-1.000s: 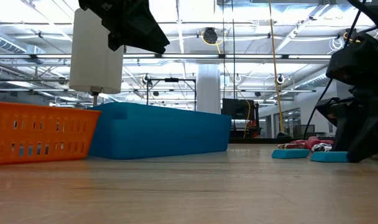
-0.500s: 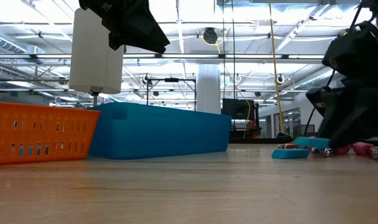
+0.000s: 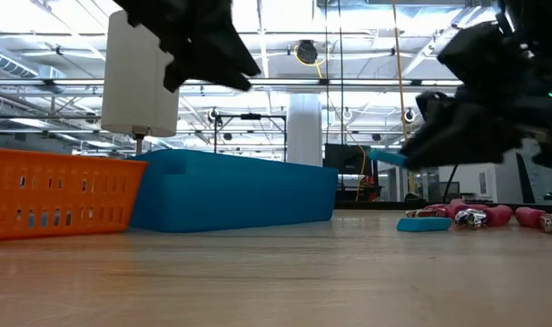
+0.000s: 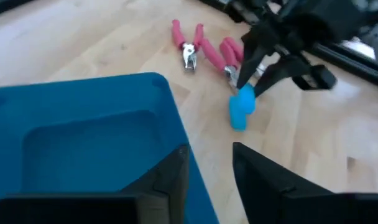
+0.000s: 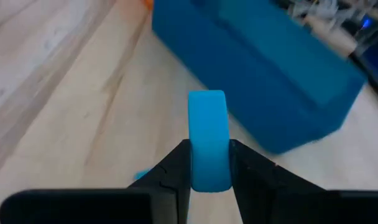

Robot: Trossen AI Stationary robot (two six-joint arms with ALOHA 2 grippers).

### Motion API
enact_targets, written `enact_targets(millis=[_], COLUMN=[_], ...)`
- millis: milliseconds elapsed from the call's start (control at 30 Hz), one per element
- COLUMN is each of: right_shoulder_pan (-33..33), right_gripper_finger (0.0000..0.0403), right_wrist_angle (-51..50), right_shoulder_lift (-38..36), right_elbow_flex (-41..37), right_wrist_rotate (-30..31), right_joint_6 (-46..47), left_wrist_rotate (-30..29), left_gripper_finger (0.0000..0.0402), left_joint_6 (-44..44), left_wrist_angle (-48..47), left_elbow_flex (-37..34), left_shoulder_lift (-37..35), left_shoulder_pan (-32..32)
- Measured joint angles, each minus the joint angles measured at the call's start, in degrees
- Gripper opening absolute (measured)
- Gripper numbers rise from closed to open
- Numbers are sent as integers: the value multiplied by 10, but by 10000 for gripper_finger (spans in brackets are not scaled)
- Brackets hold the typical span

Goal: Pick & Place School Supplies
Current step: Put the blue eraser into the orange bin

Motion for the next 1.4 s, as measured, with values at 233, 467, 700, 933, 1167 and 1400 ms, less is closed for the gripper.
enact_targets(millis=[233, 467, 700, 933, 1167, 1400], right_shoulder_pan=[-20, -21, -25, -42, -44, -44], right_gripper_finger=[86, 86, 86, 86, 86, 86], right_wrist_angle=[81, 142, 224, 255, 254, 254], right_shoulder_lift=[0, 0, 0, 0, 0, 0], right_elbow_flex=[1, 1, 1, 1, 1, 1], right_wrist_rotate=[17, 116, 161, 165, 163, 163], right_joint_6=[-93, -187, -272, -282, -280, -278], left_wrist_rotate=[15, 82, 86, 80, 87, 102], left_gripper_finger=[230, 297, 302, 302, 303, 290], left_joint_6=[-20, -20, -19, -21, -21, -47], left_wrist_angle=[58, 152, 232, 281, 348, 413], left_elbow_flex=[-1, -1, 0, 0, 0, 0], left_shoulder_lift=[64, 70, 70, 70, 105, 152], left_shoulder_pan=[42, 80, 82, 81, 80, 93])
